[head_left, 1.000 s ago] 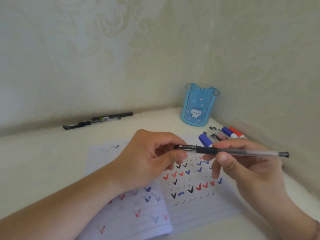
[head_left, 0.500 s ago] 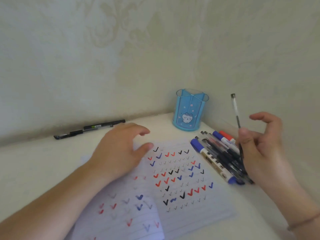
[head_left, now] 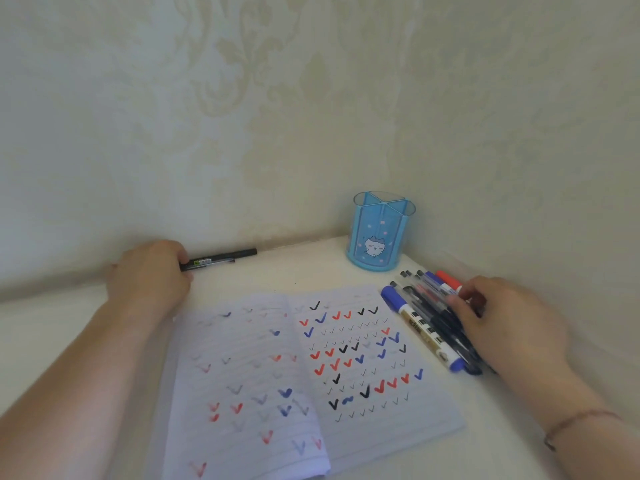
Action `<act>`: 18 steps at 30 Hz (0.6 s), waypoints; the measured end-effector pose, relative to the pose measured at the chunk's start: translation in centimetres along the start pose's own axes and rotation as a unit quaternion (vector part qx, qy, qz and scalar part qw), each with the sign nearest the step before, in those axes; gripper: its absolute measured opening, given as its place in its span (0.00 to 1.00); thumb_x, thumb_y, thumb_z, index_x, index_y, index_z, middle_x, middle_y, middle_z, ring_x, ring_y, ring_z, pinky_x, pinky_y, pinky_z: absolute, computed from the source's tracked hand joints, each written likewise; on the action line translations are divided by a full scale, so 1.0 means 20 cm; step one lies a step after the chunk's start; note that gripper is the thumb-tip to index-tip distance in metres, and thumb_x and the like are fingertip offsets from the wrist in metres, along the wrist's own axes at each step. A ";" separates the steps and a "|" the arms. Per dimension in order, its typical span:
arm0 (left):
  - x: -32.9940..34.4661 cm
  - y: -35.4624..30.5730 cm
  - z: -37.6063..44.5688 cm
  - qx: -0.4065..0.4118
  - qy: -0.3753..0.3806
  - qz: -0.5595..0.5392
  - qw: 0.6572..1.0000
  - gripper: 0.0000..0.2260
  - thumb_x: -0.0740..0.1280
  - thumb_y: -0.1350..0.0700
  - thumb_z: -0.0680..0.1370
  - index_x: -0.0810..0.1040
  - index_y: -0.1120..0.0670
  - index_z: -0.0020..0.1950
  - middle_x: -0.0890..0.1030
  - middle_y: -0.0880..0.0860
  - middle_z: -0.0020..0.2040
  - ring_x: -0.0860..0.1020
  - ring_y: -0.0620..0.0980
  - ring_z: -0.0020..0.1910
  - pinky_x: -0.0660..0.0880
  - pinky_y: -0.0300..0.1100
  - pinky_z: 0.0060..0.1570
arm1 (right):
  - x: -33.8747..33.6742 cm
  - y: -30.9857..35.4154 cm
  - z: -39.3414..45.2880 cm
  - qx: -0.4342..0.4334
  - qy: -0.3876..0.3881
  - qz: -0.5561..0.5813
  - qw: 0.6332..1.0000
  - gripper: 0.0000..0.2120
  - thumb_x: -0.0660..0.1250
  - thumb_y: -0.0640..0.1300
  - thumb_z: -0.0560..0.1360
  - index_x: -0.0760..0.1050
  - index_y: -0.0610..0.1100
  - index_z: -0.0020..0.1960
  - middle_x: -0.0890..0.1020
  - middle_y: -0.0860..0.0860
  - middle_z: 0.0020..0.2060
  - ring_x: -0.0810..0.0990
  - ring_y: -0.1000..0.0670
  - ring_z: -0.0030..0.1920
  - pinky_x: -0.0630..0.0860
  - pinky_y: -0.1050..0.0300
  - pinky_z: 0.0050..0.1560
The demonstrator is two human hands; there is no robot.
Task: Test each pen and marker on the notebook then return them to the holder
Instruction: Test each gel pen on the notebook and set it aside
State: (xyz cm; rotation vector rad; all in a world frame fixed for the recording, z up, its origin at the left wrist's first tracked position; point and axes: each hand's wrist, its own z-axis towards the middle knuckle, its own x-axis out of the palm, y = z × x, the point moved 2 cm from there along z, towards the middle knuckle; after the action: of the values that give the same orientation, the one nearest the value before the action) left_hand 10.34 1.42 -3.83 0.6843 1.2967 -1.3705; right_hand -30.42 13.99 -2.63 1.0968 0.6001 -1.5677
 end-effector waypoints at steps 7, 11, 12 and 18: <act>0.01 0.02 0.01 0.004 -0.020 -0.021 1.000 0.07 0.73 0.56 0.72 0.77 0.45 0.39 0.83 0.52 0.50 0.78 0.58 0.53 0.72 0.52 0.58 | -0.01 0.00 -0.01 -0.004 -0.026 0.044 0.999 0.10 0.62 0.61 0.74 0.77 0.56 0.44 0.78 0.56 0.38 0.76 0.47 0.44 0.74 0.54 0.38; 0.01 0.00 0.00 0.000 -0.026 0.003 1.000 0.04 0.70 0.56 0.74 0.79 0.48 0.42 0.82 0.53 0.50 0.77 0.58 0.54 0.69 0.51 0.56 | -0.03 0.02 -0.01 -0.007 -0.044 0.059 0.997 0.10 0.62 0.61 0.74 0.77 0.56 0.45 0.78 0.57 0.37 0.76 0.47 0.44 0.75 0.53 0.38; 0.00 -0.01 0.00 0.005 -0.024 0.007 1.000 0.04 0.69 0.57 0.74 0.79 0.48 0.41 0.82 0.53 0.50 0.77 0.58 0.54 0.69 0.51 0.55 | -0.04 0.02 -0.01 -0.010 -0.052 0.067 0.996 0.11 0.62 0.61 0.74 0.78 0.56 0.45 0.77 0.57 0.37 0.75 0.48 0.44 0.75 0.52 0.38; -0.17 -0.28 -0.20 0.205 -0.043 -0.165 0.964 0.09 0.68 0.59 0.77 0.75 0.45 0.41 0.80 0.46 0.43 0.77 0.49 0.43 0.73 0.43 0.45 | -0.09 0.12 -0.07 -0.080 -0.084 0.188 0.975 0.16 0.59 0.66 0.73 0.78 0.57 0.43 0.76 0.58 0.33 0.76 0.51 0.40 0.75 0.52 0.38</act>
State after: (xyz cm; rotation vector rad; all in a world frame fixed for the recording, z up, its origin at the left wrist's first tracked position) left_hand 4.89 5.26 0.14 0.6932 1.0989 -1.9541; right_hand -27.74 15.37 -1.40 0.8861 0.3709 -1.2431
